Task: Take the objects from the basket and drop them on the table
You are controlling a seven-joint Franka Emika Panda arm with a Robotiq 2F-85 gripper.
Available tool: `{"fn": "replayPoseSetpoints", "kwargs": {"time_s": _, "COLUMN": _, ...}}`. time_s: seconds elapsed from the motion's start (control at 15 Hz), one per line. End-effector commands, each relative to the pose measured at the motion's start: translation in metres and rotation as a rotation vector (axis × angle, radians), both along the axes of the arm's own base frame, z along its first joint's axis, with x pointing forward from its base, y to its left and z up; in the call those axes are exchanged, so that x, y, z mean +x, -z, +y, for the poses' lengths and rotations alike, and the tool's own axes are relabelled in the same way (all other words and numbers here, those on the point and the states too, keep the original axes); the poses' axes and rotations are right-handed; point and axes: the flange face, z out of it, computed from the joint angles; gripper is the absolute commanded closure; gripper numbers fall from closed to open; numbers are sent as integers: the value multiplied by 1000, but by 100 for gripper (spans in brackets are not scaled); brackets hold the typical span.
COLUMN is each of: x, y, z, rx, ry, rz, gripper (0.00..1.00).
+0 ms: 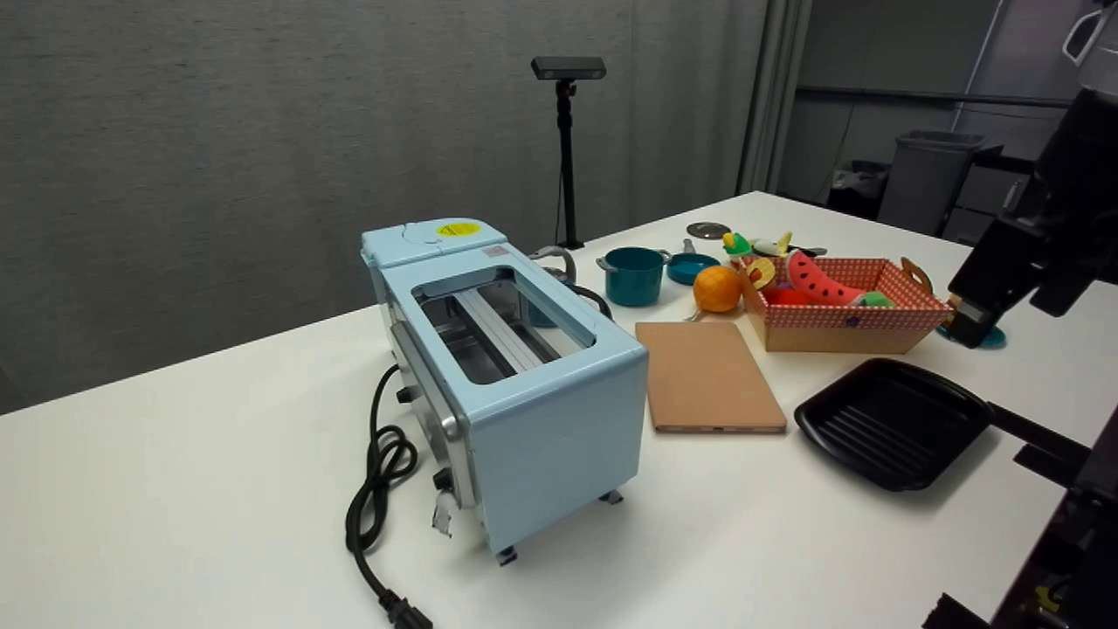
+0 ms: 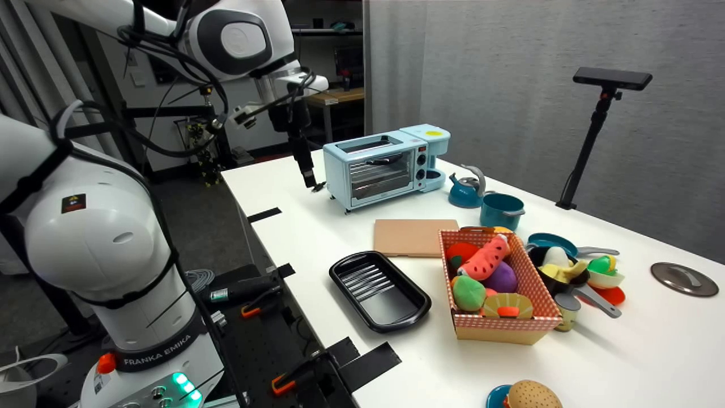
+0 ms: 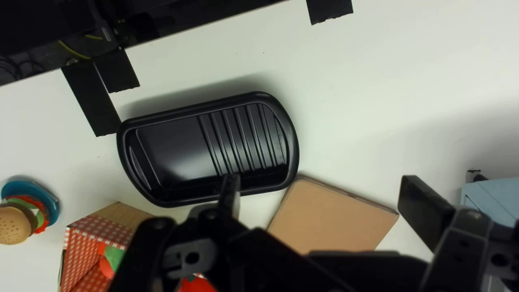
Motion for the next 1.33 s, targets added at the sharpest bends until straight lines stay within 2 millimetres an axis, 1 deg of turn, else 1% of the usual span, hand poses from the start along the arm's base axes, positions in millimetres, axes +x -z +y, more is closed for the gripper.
{"fn": "replayPoseSetpoints", "kwargs": {"time_s": 0.0, "x": 11, "y": -5, "z": -20, "rx": 0, "ry": 46, "rz": -33, "gripper": 0}}
{"fn": "replayPoseSetpoints", "kwargs": {"time_s": 0.27, "x": 23, "y": -12, "z": -51, "rx": 6, "ry": 115, "rz": -69, "gripper": 0}}
{"fn": "replayPoseSetpoints", "kwargs": {"time_s": 0.53, "x": 34, "y": -17, "z": -89, "rx": 26, "ry": 209, "rz": -112, "gripper": 0}}
{"fn": "replayPoseSetpoints", "kwargs": {"time_s": 0.93, "x": 55, "y": -16, "z": -154, "rx": 86, "ry": 376, "rz": -157, "gripper": 0}}
{"fn": "replayPoseSetpoints", "kwargs": {"time_s": 1.27, "x": 73, "y": -12, "z": -196, "rx": 115, "ry": 462, "rz": -171, "gripper": 0}}
